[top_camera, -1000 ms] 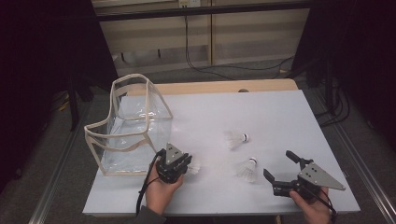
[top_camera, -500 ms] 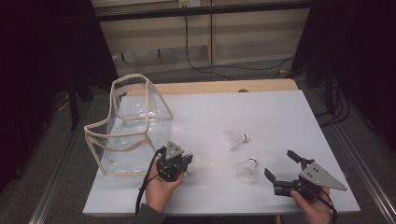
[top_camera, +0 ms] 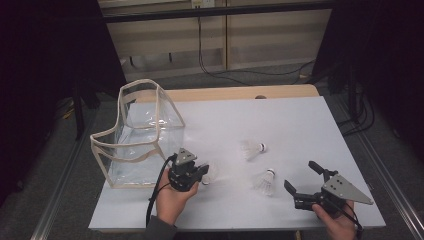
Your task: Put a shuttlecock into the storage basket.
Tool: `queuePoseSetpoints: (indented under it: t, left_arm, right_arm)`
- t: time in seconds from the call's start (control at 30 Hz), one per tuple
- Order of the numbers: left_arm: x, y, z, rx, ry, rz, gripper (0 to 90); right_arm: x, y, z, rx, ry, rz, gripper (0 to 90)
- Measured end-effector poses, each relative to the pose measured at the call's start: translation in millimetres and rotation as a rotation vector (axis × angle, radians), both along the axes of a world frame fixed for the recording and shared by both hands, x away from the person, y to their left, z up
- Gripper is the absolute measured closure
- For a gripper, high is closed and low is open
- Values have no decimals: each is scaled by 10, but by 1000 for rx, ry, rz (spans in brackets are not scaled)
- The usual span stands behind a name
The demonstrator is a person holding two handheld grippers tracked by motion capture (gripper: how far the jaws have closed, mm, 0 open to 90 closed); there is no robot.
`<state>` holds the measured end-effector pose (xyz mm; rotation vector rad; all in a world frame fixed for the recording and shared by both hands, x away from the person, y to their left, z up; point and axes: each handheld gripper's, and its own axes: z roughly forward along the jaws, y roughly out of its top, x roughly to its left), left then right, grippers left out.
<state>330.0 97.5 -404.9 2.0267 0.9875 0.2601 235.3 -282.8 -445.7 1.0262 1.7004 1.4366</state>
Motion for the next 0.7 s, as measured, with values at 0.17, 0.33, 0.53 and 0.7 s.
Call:
queuePoseSetpoints:
  t: [0.17, 0.33, 0.53, 0.7]
  left_arm:
    - [11, -8, 56, -11, 15, -6, 900]
    - [19, -30, 94, -14, 37, -14, 900]
    - [47, -37, 208, -30, 63, -19, 899]
    - [85, -37, 323, -14, 69, -30, 900]
  right_arm:
    - [-4, -3, 3, 0, -2, 1, 10]
    - [-9, -10, 4, 2, 0, 1, 10]
    - [-11, -13, 4, 2, -1, 2, 10]
    - [-10, -10, 6, 1, -2, 3, 10]
